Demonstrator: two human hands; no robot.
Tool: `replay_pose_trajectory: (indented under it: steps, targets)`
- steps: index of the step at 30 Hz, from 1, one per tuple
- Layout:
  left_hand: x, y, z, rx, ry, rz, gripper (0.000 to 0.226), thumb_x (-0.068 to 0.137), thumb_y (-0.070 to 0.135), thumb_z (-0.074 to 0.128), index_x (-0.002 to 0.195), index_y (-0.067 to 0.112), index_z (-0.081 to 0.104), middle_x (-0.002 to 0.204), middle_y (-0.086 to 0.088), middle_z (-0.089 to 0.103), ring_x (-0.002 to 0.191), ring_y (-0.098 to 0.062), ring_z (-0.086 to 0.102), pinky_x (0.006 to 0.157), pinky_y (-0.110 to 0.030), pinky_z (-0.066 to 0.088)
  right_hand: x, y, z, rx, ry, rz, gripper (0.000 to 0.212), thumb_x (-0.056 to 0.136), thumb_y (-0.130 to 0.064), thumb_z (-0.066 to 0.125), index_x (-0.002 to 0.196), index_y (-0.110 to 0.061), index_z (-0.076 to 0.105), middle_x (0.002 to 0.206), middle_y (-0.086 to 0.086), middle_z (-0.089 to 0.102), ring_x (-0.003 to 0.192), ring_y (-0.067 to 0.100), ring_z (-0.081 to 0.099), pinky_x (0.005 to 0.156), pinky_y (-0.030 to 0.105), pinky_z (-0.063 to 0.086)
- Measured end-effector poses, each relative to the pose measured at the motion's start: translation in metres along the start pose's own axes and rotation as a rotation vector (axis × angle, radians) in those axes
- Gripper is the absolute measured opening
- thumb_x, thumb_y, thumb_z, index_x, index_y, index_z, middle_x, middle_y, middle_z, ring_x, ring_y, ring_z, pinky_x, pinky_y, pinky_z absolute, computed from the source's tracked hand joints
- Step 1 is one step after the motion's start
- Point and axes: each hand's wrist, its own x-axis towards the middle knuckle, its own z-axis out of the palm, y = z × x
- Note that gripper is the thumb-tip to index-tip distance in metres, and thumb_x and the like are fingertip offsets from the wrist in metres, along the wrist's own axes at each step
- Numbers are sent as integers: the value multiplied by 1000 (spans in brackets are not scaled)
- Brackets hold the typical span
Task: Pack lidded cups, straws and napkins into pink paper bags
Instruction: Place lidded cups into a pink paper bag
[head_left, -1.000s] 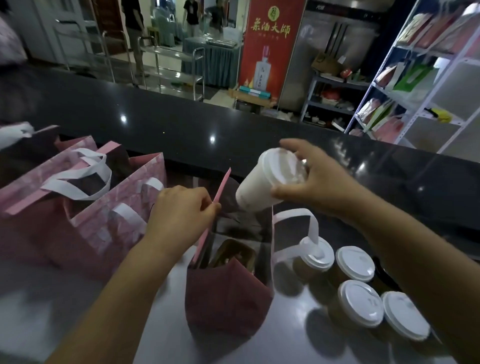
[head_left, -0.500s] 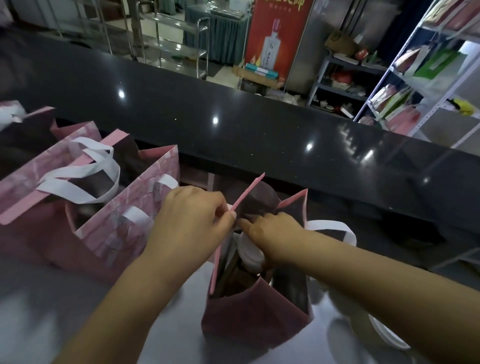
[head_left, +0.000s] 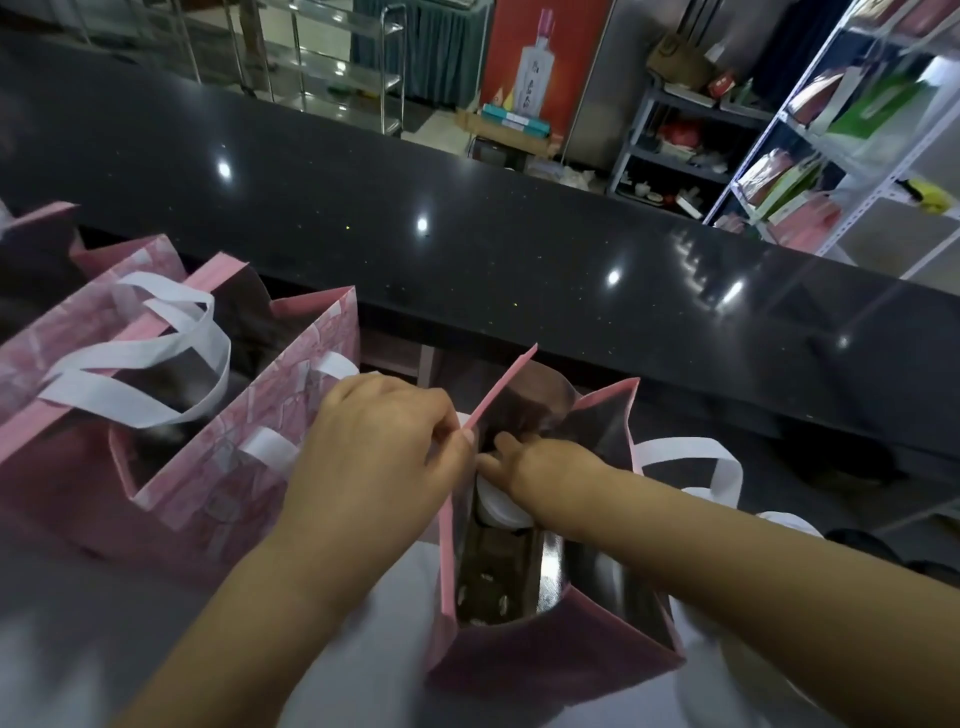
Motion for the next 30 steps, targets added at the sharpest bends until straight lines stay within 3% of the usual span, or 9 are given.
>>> replay_pose_trajectory:
  steps: [6,10,16,19,22,24,27,30]
  targets:
    - [-4,9,1,28,0,-26,21,81,39,49,72,26,61,70,11,57,74,-9,48,75,-27,33,-3,8,5,47,-30,13,79,81,-23,68,143,-20,19,133,15,37,113,33,47,90,41,44]
    - [-10,23,-3,23,72,-59,8,79,26,62,74,26,55,68,11,55,71,-11,46,68,-26,29,-13,20,-2,215,30,35,67,80,-34,69,137,-17,37,132,9,48,112,28,52,91,37,44]
    - [-12,44,0,208,59,-7,13,73,9,69,70,21,65,68,4,59,69,-19,52,69,-28,29,-71,53,-40,688,550,-64,24,86,-26,65,110,-25,67,99,-13,67,86,-1,61,78,22,52]
    - [-13,56,4,313,48,18,15,66,6,73,67,21,69,63,3,62,63,-22,56,66,-29,33,-108,77,-45,1025,767,-95,19,85,-16,65,98,-30,69,86,-13,70,79,1,67,71,16,54]
    - [-15,71,9,379,18,25,18,60,3,76,65,19,70,61,1,62,60,-25,57,64,-33,41,-132,104,-24,1045,895,61,21,85,-13,65,88,-33,67,81,-11,70,75,3,67,69,16,53]
    - [-16,79,12,448,-33,-13,16,66,6,72,73,21,71,70,0,64,70,-25,59,70,-35,42,-140,121,1,876,804,274,22,86,-13,64,83,-35,63,84,-13,67,76,2,63,70,18,49]
    - [-22,93,14,545,-28,-18,8,78,22,64,83,22,70,82,2,65,83,-23,58,81,-36,40,-145,133,47,648,385,488,15,83,-19,62,84,-33,60,89,-9,64,77,4,58,64,21,47]
    - [-36,108,20,612,-107,-34,36,82,48,49,110,27,58,113,7,58,112,-19,47,102,-38,24,-147,130,82,551,100,496,18,77,-28,66,94,-28,59,94,-6,63,82,11,60,62,23,46]
